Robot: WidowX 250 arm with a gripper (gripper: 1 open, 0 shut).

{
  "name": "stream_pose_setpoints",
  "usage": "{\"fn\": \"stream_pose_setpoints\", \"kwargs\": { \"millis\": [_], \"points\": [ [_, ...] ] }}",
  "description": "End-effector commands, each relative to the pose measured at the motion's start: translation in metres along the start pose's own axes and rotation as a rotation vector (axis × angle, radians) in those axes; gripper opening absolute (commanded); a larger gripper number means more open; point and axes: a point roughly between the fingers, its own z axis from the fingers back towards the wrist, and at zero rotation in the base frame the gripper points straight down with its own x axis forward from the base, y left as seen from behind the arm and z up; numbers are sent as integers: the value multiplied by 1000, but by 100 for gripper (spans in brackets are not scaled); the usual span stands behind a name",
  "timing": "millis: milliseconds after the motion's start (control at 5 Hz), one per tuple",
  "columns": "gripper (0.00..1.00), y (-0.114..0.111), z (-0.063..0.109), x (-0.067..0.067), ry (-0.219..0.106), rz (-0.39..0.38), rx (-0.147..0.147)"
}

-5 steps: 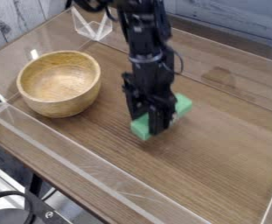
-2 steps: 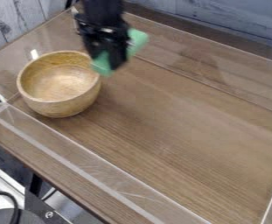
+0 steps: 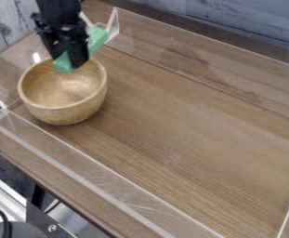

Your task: Put the green block in the brown bowl

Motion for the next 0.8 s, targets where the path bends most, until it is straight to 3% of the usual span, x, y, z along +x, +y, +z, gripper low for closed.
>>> {"fn": "stream_pose_setpoints", "kwargs": {
  "millis": [0,600],
  "points": [
    [0,18,7,2,-45,1,64],
    [0,24,-19,-4,-1,-14,99]
  ]
}}
